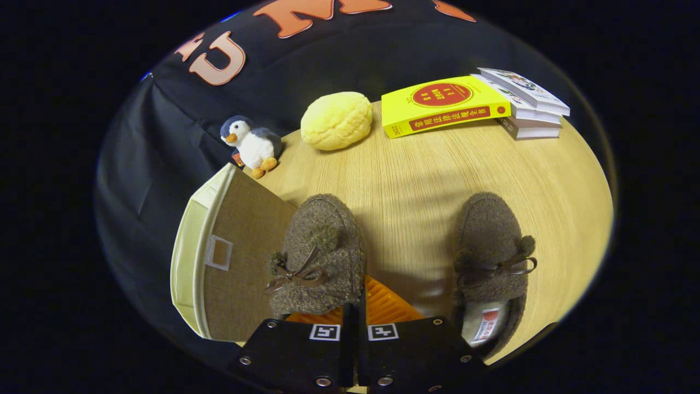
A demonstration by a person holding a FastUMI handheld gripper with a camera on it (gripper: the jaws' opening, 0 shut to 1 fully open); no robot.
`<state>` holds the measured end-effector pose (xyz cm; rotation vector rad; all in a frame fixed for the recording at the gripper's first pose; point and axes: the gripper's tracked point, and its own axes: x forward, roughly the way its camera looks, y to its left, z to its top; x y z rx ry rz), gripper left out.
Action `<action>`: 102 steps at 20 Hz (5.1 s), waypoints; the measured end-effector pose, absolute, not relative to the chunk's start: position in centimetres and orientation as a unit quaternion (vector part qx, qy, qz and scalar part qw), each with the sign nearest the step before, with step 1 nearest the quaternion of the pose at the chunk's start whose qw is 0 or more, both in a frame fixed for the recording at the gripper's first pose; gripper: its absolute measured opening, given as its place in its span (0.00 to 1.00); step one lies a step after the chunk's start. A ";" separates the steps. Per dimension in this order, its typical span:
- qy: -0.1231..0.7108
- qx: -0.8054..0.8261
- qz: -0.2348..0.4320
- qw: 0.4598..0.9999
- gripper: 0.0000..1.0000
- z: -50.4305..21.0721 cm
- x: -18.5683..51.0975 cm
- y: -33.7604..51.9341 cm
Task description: Open the storage box then place both shoes into the box .Put the left shoe in first, then the right shoe, with the right side of both shoes facing outward in a uniform manner.
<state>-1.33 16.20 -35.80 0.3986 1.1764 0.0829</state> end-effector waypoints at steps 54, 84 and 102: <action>0.558 0.218 0.172 0.782 0.92 -27.7 1.2 39.1; 0.538 0.106 0.009 0.836 0.99 -35.0 -7.1 2.8; 0.544 0.035 -0.017 0.838 0.08 -42.2 -5.1 -0.4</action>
